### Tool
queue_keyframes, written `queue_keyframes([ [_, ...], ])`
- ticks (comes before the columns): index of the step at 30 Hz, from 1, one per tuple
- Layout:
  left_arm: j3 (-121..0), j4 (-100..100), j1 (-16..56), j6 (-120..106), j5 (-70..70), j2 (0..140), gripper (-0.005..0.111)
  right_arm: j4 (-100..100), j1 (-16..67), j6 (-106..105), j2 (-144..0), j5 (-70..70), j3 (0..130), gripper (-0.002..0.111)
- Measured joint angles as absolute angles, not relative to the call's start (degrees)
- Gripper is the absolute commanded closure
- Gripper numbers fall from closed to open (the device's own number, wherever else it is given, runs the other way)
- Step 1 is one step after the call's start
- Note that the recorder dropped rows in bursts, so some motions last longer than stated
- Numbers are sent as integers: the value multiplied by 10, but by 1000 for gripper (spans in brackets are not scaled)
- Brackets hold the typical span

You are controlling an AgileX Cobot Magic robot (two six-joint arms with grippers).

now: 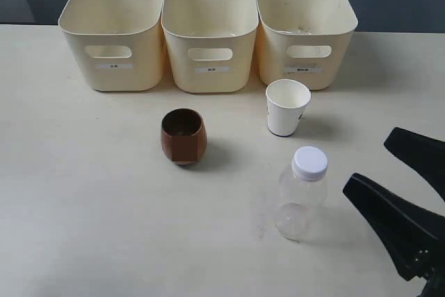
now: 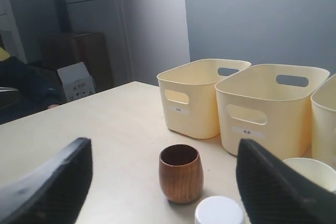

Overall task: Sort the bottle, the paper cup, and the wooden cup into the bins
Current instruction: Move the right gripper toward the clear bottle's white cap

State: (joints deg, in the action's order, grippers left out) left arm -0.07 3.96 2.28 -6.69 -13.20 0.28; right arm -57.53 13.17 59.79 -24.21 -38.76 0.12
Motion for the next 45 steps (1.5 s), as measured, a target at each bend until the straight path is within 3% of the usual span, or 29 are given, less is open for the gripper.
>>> queue_keyframes([
  [25, -1, 40, 23, -67, -132, 3, 107, -387, 132, 418, -355, -390, 1, 36],
  [45, -1, 40, 23, -67, -132, 3, 107, -391, 132, 409, -546, -472, 21, 36],
])
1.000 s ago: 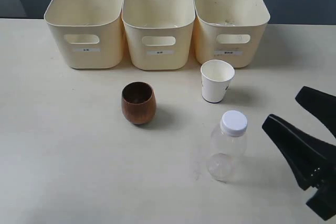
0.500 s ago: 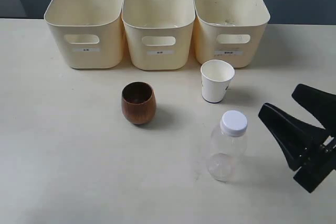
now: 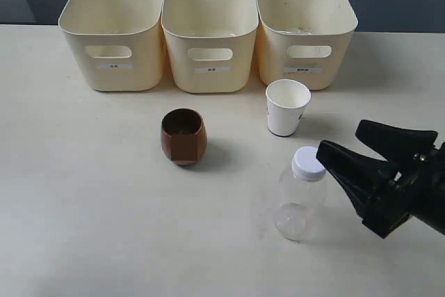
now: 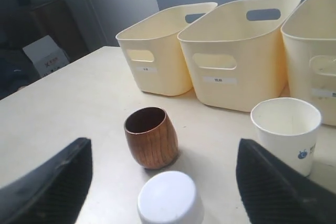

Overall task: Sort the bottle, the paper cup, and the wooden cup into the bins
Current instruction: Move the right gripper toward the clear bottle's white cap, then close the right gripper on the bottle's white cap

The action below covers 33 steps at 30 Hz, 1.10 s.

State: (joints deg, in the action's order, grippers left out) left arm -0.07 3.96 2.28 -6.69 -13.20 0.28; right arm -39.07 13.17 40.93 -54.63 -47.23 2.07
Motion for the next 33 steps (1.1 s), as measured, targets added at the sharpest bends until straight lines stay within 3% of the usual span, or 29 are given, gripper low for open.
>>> queue_keyframes([
  [33, -1, 40, 23, -67, -132, 3, 107, -393, 132, 332, -623, -515, 27, 36],
])
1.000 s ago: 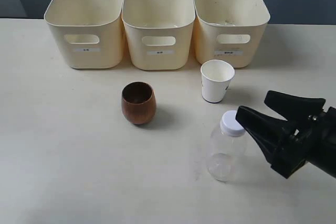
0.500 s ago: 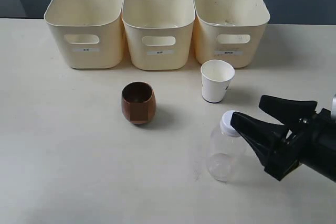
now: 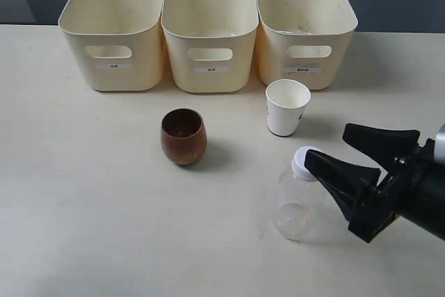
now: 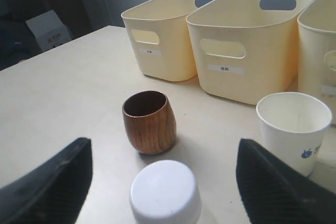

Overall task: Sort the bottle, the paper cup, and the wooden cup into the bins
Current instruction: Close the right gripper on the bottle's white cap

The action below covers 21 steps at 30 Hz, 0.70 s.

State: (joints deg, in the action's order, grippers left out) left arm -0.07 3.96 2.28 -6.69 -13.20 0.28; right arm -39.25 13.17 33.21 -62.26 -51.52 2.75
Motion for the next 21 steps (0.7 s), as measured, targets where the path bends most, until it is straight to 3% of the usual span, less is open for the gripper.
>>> queue_keyframes([
  [21, -1, 40, 23, -67, -132, 3, 107, -404, 158, 324, -665, -486, 55, 40],
])
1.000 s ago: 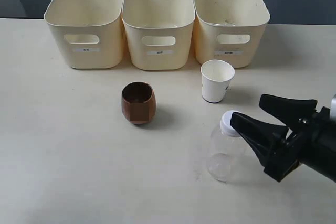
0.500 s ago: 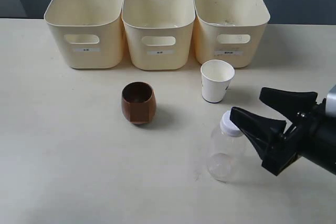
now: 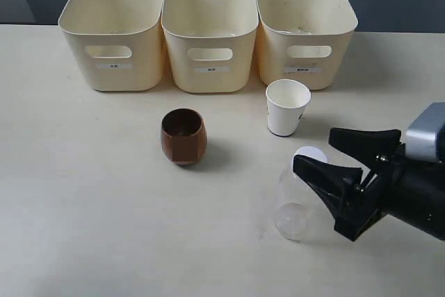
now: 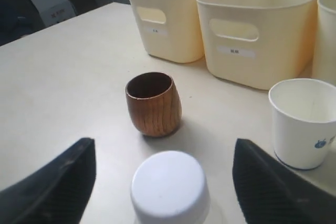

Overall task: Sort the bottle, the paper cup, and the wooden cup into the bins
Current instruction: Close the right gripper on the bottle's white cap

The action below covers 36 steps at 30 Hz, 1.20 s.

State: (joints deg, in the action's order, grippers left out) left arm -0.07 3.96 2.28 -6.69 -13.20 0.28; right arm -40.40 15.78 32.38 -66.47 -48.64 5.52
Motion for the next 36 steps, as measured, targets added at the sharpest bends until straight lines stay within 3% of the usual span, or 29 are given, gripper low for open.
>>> queue_keyframes([
  [30, -1, 40, 23, -67, -132, 3, 107, -368, 161, 289, -815, -578, 71, 40],
  [36, -1, 40, 23, -67, -132, 3, 107, -360, 161, 285, -848, -590, 77, 46],
])
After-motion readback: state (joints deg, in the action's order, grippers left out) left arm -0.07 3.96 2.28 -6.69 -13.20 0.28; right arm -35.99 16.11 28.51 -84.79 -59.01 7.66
